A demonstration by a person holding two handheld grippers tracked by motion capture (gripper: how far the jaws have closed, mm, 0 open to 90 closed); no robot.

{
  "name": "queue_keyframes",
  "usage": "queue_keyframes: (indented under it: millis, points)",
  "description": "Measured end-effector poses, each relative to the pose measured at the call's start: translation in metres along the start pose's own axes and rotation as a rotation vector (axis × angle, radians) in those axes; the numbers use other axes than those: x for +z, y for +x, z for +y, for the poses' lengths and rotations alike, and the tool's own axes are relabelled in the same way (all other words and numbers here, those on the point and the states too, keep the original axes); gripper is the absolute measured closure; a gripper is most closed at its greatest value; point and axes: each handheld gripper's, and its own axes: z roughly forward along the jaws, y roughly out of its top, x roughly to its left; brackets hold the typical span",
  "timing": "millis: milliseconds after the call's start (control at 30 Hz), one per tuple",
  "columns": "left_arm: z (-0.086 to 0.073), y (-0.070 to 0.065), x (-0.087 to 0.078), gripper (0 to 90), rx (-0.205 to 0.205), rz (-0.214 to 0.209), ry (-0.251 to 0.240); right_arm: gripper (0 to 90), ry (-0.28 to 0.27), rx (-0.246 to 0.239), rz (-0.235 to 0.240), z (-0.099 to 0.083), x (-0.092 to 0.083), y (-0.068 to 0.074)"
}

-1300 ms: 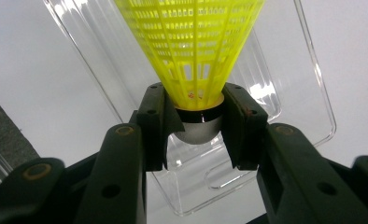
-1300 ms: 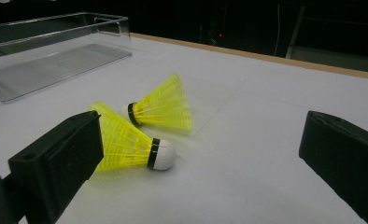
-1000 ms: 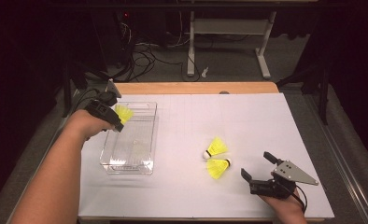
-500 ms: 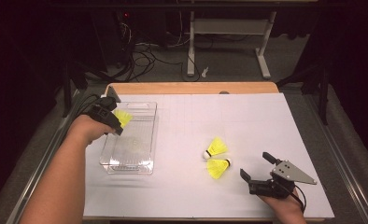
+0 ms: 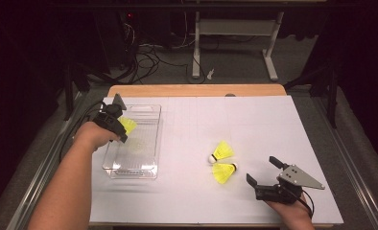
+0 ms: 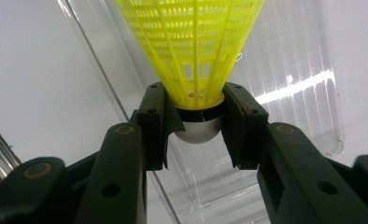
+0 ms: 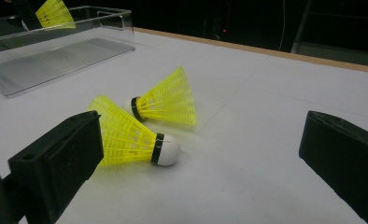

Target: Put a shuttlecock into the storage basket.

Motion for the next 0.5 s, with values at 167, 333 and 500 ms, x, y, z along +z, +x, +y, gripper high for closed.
queue_keyframes:
  millis: [167,333,500]
  points:
    - [0.002,-0.002,0.005,64.2,0.005,0.003,0.009,0.6,0.0,0.002,0.0,0.0,0.0,0.0]
    - [0.005,-0.004,0.009,64.2,0.0,0.012,0.005,0.6,0.0,0.0,-0.001,0.0,0.0,0.0]
    - [0.006,-0.005,0.012,64.1,-0.001,0.018,0.003,0.6,-0.001,-0.002,-0.001,0.0,0.0,0.0]
